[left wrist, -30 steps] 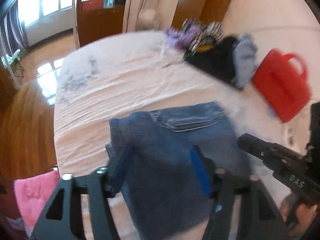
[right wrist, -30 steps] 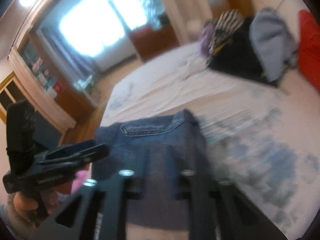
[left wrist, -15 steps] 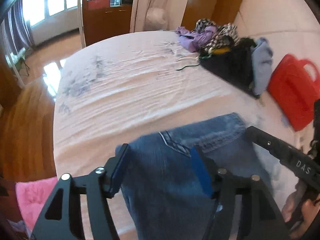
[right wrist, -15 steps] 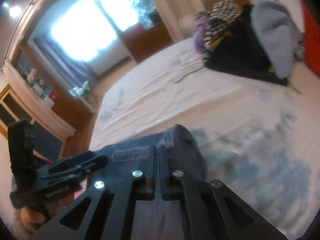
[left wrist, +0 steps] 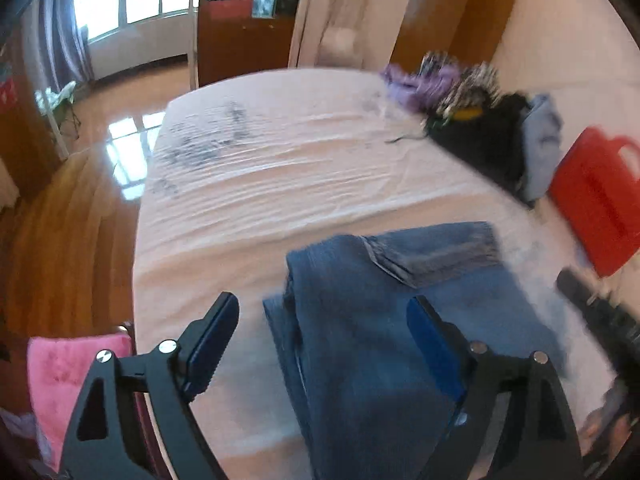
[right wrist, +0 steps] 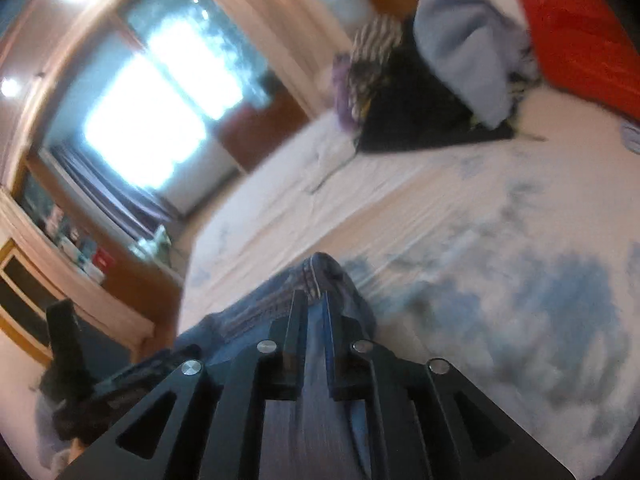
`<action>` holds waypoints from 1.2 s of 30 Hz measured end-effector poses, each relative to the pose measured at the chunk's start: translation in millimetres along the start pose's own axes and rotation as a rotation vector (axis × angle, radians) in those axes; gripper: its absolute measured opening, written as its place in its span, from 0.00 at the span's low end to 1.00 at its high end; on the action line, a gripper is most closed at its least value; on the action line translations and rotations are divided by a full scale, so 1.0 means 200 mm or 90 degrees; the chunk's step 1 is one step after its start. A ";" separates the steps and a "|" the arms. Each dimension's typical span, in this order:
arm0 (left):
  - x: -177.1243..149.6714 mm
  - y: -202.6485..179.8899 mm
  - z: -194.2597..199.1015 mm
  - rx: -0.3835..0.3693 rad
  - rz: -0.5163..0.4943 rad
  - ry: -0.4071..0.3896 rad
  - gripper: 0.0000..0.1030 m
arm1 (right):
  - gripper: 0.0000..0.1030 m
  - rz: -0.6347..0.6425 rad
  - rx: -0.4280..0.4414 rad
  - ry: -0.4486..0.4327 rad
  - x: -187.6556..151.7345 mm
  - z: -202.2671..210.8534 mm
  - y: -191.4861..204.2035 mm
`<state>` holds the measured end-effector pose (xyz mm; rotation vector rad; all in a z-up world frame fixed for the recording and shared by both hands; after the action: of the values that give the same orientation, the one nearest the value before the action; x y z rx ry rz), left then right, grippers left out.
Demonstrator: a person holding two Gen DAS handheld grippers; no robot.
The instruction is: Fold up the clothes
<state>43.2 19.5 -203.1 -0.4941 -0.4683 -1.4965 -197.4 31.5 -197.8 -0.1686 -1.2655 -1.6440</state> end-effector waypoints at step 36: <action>-0.19 0.05 0.02 -0.062 0.067 0.016 1.00 | 0.76 -0.066 0.015 0.076 -0.25 -0.01 -0.17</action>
<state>52.9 52.9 -222.2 -0.5681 -0.3456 -1.4268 -197.5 58.9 -252.2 0.0102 -1.2187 -1.7006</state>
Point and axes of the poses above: each gripper's, at about its wrist camera, not at the fingertips, and z roughly against the way its jaws point, y to its left, x to its top, the point moved 4 cm from there along -z, roughly the way its jaws point, and after that the axes turned 12 degrees about x, right-handed, at the moved point
